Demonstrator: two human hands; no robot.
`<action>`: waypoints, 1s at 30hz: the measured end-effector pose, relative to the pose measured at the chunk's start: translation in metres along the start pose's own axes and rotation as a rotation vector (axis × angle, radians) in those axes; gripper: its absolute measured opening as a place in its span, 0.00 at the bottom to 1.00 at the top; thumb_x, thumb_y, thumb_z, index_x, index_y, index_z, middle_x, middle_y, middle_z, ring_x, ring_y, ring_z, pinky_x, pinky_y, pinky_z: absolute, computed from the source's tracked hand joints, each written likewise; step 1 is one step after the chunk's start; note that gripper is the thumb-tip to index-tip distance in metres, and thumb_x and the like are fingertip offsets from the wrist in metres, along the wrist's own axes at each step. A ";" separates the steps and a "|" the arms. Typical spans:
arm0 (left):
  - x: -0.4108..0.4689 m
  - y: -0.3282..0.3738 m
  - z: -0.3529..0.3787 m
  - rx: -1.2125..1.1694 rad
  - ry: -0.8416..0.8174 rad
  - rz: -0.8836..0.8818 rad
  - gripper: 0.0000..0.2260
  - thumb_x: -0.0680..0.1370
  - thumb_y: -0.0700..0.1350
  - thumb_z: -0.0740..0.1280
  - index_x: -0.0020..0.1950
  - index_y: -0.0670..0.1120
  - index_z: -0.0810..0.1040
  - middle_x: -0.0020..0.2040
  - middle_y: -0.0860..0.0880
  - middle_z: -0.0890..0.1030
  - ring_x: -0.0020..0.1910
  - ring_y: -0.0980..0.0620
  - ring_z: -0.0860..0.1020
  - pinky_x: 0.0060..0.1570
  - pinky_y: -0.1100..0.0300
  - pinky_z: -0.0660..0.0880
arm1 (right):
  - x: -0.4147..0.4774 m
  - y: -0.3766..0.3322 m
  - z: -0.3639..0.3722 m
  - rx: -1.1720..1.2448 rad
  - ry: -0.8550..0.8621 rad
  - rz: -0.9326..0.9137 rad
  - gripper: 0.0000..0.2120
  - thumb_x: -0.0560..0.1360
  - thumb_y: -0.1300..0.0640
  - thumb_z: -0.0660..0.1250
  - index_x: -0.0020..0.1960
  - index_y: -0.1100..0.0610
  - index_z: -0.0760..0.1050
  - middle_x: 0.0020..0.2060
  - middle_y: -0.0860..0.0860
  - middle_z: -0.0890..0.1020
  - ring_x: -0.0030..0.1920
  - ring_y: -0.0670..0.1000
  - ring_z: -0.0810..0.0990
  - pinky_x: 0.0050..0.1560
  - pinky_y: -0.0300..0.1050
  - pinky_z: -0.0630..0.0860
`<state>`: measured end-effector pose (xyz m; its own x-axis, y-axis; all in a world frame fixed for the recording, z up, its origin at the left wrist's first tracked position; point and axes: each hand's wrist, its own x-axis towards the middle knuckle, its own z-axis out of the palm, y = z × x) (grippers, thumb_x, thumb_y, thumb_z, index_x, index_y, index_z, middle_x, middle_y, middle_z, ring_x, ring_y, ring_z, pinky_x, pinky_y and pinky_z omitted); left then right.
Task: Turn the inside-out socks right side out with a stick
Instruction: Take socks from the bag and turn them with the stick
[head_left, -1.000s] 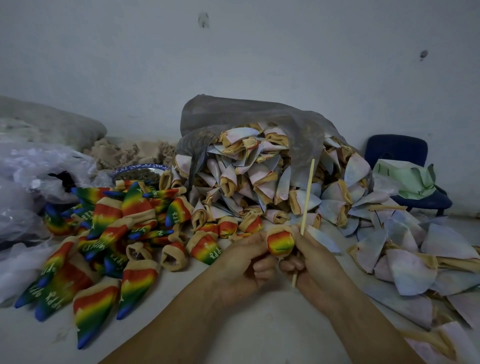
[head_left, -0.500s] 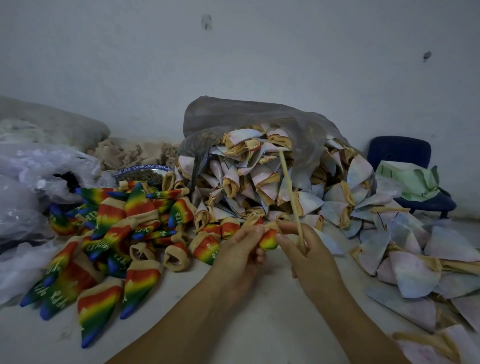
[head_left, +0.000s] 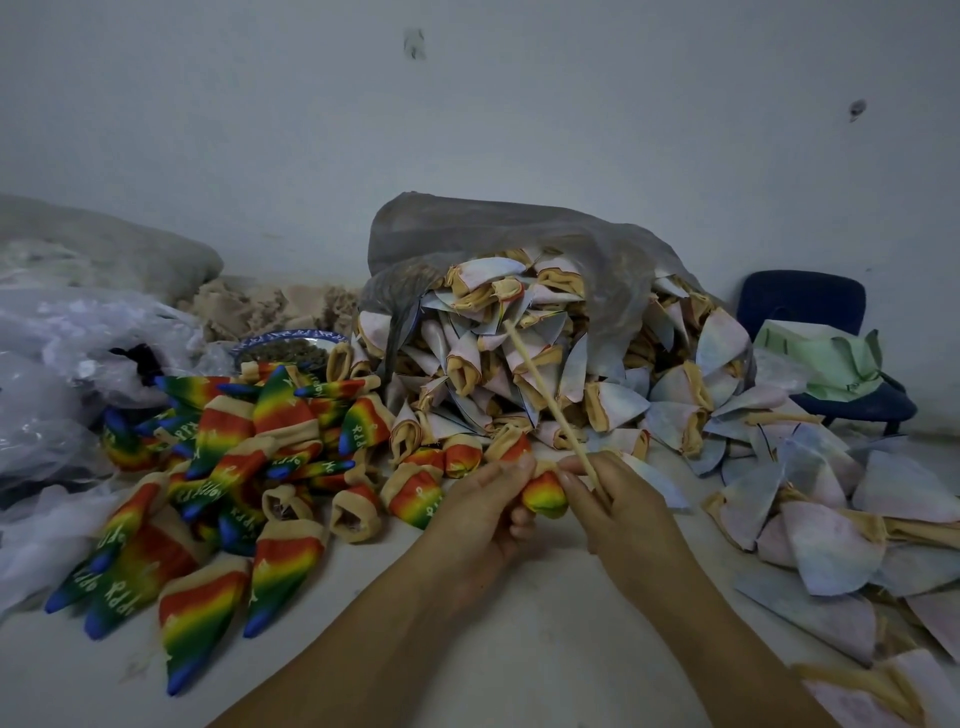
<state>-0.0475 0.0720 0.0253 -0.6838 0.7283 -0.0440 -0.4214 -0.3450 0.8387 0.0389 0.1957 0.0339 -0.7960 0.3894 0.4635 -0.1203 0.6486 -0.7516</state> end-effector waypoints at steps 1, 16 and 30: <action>0.000 0.000 0.000 -0.002 0.006 0.010 0.12 0.72 0.48 0.71 0.47 0.40 0.80 0.36 0.45 0.75 0.27 0.57 0.69 0.27 0.66 0.68 | 0.000 0.001 -0.002 -0.022 -0.023 -0.016 0.13 0.78 0.57 0.64 0.44 0.38 0.71 0.36 0.37 0.75 0.39 0.35 0.75 0.37 0.31 0.66; 0.002 0.005 0.001 -0.133 0.089 -0.033 0.14 0.71 0.43 0.71 0.54 0.40 0.78 0.32 0.46 0.73 0.24 0.56 0.67 0.23 0.66 0.66 | 0.000 -0.001 -0.008 0.750 -0.057 0.507 0.06 0.78 0.59 0.62 0.46 0.60 0.74 0.22 0.47 0.62 0.21 0.44 0.62 0.26 0.37 0.69; -0.005 -0.001 0.007 1.054 0.005 0.646 0.23 0.74 0.59 0.71 0.66 0.69 0.67 0.69 0.68 0.65 0.70 0.68 0.62 0.66 0.70 0.63 | -0.001 -0.010 -0.009 0.979 -0.047 0.565 0.16 0.77 0.57 0.63 0.32 0.53 0.79 0.25 0.47 0.69 0.20 0.43 0.61 0.22 0.35 0.65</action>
<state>-0.0398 0.0727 0.0284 -0.5915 0.5982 0.5407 0.6780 0.0061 0.7350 0.0461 0.1946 0.0455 -0.9026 0.4259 -0.0620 -0.1323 -0.4116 -0.9017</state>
